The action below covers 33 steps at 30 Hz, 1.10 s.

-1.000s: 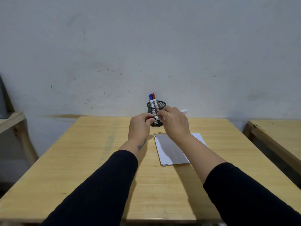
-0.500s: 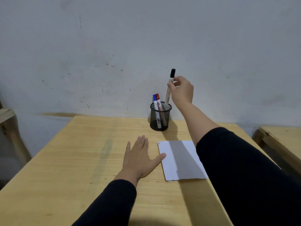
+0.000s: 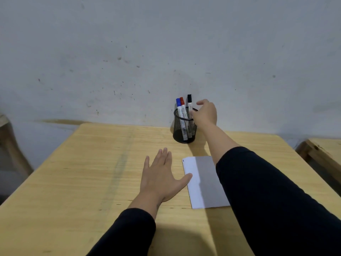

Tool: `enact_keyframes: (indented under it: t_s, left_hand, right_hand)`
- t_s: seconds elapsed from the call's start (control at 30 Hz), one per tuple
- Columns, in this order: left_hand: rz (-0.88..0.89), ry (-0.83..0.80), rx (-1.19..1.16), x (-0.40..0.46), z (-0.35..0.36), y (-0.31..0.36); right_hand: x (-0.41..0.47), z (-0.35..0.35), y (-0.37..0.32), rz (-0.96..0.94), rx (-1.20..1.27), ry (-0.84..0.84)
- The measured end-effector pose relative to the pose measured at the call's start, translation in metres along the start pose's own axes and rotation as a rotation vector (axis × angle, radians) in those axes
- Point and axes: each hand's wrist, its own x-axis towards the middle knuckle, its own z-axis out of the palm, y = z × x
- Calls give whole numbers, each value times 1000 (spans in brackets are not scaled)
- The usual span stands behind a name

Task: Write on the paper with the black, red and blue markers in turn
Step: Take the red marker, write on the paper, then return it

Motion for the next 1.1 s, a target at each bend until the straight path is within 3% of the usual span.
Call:
enact_keyframes:
  t_s: [0.1,0.3,0.77,1.1]
  left_hand:
    - [1,-6,-2,-1,-1,0]
    - [-2,-6,7,-1,-2,0]
    - [-13,-7,11,0,-1,-1]
    - [-4,-25,-5,-1,-2,-1]
  right_hand:
    - [-5,-2,-10,-84,8,83]
    - [-8,2,-29,-107,-134,-72]
    - [-9,4,-42,-127,-466,-215]
    - [-10,-44,-66,-173,98,-43]
